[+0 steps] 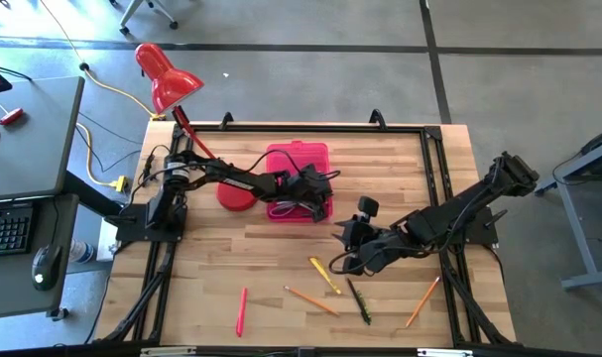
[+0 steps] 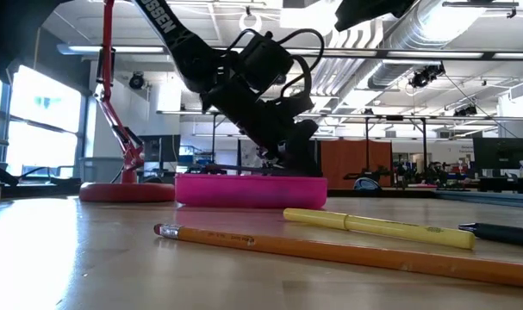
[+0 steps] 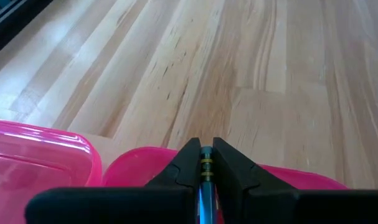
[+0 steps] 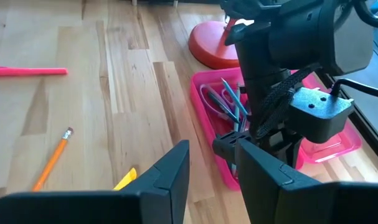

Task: Pick & place school supplies into a supply box
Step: Put the light blue pencil into the pink supply box, then put the yellow pen into the pink supply box

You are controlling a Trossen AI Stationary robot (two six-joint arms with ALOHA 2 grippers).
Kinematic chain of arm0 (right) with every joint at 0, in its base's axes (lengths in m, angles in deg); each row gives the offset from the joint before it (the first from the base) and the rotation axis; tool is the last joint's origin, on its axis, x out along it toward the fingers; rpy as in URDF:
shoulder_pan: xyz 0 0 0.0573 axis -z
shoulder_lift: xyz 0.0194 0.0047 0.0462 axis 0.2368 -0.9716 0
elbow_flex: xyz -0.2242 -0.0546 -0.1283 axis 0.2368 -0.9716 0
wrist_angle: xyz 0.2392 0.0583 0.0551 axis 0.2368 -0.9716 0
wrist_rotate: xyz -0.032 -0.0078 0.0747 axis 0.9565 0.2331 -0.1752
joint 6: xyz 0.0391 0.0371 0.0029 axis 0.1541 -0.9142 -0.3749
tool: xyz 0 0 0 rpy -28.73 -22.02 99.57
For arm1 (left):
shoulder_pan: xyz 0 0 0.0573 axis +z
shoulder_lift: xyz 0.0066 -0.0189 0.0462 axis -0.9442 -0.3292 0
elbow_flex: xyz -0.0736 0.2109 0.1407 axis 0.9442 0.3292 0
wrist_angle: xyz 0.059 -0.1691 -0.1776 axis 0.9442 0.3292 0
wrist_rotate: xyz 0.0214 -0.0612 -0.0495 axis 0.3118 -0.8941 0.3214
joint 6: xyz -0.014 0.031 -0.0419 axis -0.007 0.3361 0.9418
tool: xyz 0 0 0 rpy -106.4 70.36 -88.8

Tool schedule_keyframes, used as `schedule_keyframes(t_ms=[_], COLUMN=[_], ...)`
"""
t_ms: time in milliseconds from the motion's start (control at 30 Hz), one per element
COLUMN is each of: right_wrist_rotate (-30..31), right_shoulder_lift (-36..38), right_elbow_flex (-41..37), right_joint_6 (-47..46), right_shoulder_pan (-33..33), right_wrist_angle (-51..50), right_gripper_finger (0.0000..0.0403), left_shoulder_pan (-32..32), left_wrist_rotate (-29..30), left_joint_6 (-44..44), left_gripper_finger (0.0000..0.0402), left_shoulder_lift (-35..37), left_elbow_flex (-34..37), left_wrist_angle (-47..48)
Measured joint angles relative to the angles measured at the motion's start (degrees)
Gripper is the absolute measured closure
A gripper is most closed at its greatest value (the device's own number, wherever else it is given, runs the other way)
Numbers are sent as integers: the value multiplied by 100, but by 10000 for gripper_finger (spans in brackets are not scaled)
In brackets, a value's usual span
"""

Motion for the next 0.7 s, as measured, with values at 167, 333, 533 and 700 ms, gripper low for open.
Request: schedule_keyframes(t_ms=[167, 333, 533, 700], right_wrist_rotate=[-2, -2, -7, -70], right_shoulder_lift=[-2, -3, -4, -24], right_elbow_flex=[0, 0, 0, 0], right_joint_6=[-81, -83, -212, -261], right_shoulder_pan=[0, 0, 0, 0], right_wrist_angle=[-1, -1, -4, -20], right_gripper_finger=[295, 295, 295, 295], left_shoulder_pan=[4, 2, 0, 0], left_wrist_rotate=[-14, -18, -42, -215], left_joint_6=[0, -36, -262, -440], left_gripper_finger=[291, 233, 217, 234], left_shoulder_lift=[-3, -3, 395, 1304], left_elbow_flex=[-16, -21, -10, -21], left_wrist_angle=[15, 30, 238, 841])
